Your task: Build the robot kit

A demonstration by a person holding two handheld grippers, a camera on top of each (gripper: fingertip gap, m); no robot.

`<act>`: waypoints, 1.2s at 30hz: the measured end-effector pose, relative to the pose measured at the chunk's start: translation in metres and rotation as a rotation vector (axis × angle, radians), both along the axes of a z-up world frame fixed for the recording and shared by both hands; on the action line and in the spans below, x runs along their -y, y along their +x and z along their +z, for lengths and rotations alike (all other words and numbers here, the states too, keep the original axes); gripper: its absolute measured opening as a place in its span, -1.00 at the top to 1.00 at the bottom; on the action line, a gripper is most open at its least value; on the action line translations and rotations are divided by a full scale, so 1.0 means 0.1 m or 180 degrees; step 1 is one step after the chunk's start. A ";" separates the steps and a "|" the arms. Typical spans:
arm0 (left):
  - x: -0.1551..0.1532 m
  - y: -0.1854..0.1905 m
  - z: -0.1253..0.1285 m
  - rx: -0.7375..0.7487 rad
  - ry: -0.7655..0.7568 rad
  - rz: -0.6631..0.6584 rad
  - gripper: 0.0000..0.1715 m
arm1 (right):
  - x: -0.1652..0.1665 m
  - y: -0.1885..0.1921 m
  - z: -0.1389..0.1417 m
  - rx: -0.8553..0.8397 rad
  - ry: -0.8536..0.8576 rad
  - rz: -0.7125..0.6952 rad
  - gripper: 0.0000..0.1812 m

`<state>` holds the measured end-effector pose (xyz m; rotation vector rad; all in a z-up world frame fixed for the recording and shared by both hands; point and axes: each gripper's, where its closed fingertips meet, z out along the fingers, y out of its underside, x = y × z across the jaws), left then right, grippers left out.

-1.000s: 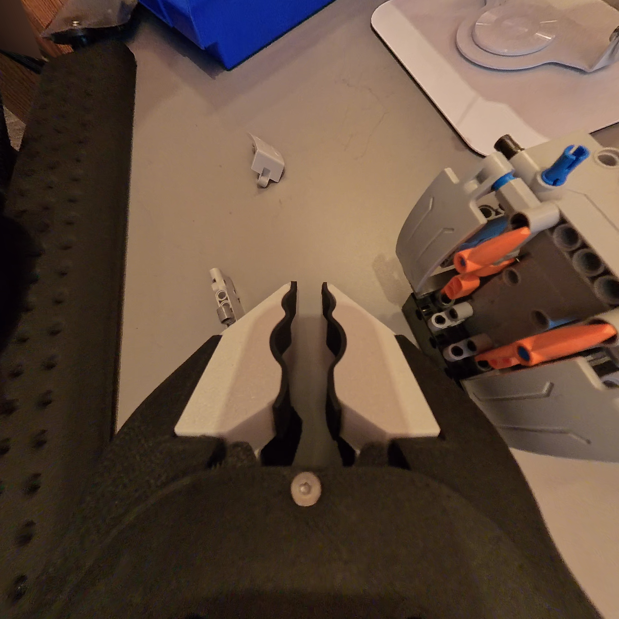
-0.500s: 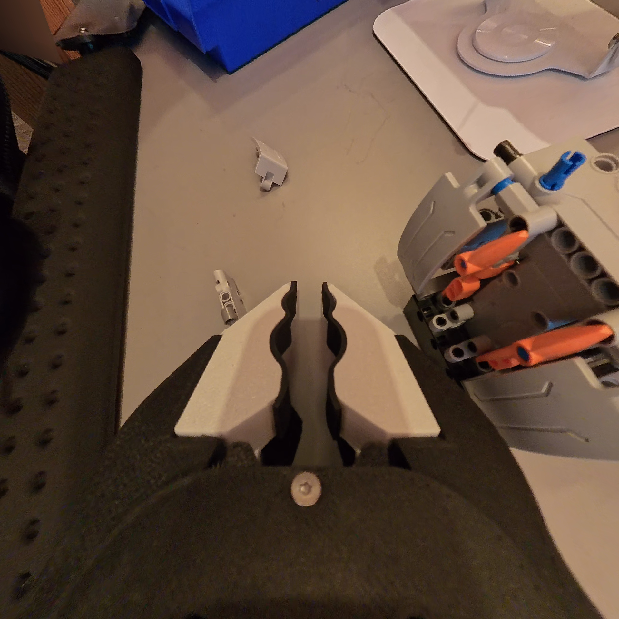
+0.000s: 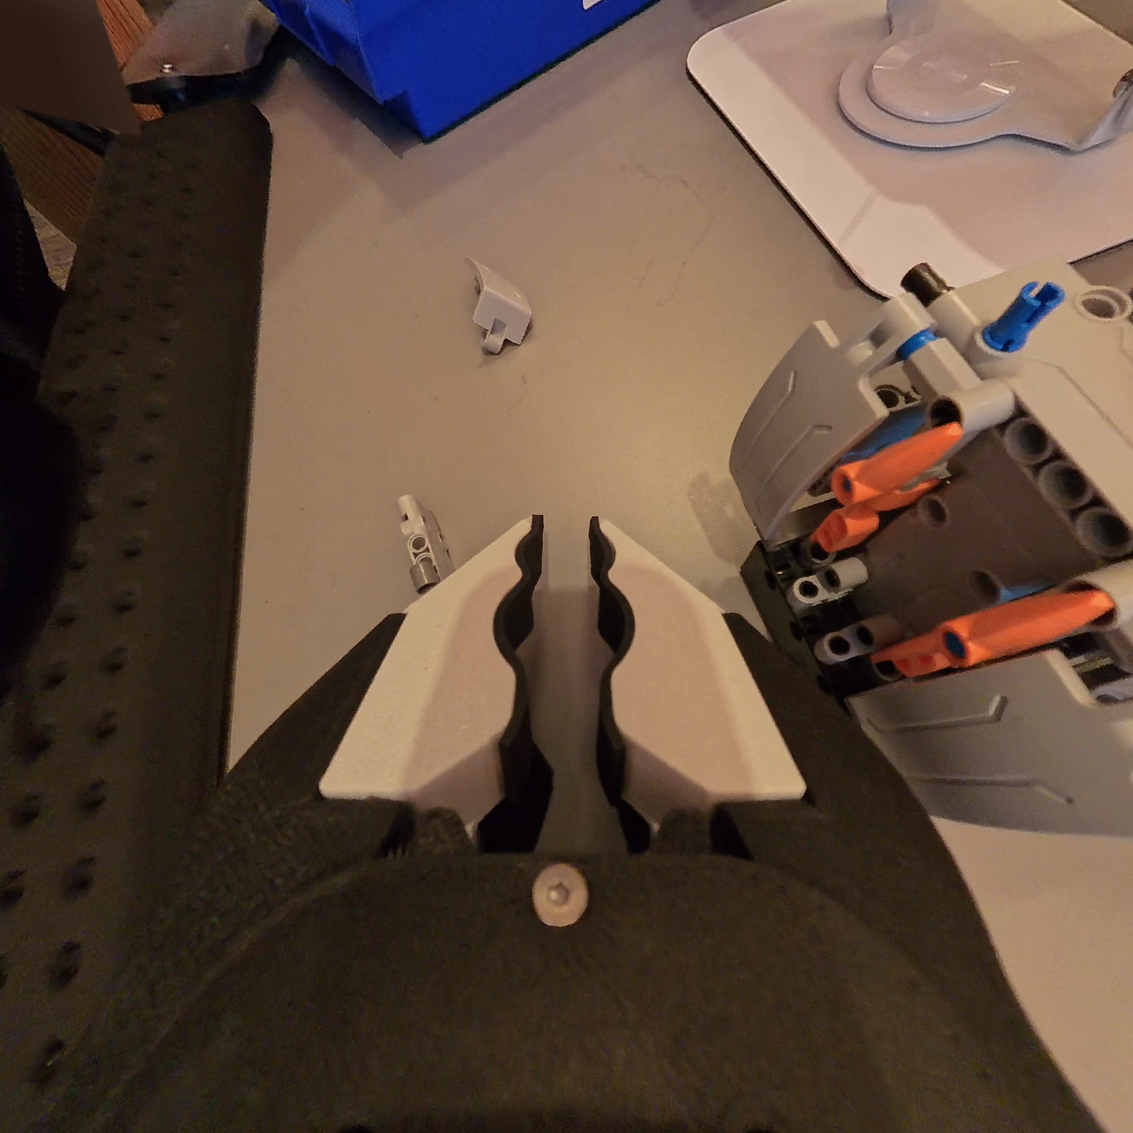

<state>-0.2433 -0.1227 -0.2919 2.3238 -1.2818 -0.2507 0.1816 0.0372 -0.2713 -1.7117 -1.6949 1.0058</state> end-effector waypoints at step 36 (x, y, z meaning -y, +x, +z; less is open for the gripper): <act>-0.03 -0.15 -0.01 -0.0275 0.0051 0.0271 1.00 | 0.03 -0.01 0.04 -0.0044 0.0000 0.0041 0.86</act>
